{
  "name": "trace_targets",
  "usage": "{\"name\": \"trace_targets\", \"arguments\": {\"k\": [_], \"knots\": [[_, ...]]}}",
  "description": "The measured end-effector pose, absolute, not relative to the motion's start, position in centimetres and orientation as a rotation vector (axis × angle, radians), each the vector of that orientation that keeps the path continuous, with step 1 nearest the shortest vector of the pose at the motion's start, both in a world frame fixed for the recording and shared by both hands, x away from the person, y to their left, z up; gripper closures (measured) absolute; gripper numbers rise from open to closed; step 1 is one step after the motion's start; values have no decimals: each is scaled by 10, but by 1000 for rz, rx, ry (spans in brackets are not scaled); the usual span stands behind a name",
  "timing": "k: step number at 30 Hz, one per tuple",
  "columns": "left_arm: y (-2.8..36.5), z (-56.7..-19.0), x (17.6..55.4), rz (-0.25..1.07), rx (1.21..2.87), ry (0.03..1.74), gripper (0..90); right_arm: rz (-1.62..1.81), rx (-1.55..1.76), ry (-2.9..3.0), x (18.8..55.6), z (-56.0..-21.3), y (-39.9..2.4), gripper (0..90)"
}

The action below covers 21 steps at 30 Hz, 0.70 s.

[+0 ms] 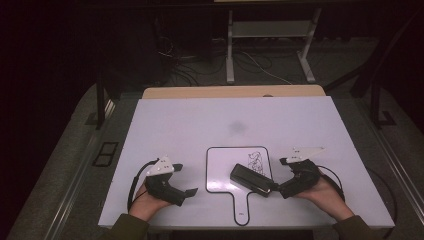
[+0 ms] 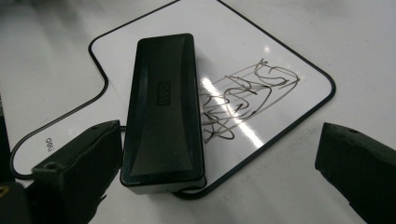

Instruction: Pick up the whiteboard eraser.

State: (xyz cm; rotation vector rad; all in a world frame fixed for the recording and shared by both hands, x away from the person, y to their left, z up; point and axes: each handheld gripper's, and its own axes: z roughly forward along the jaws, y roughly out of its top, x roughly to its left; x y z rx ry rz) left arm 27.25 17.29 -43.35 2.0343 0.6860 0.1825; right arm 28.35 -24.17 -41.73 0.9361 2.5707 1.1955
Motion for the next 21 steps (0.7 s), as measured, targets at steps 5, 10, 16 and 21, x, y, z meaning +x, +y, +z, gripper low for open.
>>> {"name": "trace_targets", "arguments": {"k": [5, 10, 16, 21], "knots": [[173, -433, 273, 180, 2034, 684, 0, 1190, 936, 2583, 286, -418, -238, 0], [173, -433, 273, 181, 2035, 681, 0, 1183, 927, 2604, 288, -416, -235, 0], [172, -433, 273, 181, 2042, 677, 0, 1156, 929, 2618, 291, -411, -228, 0], [172, -434, 273, 178, 2048, 680, 0, 1145, 902, 2634, 294, -410, -222, 0]]}}
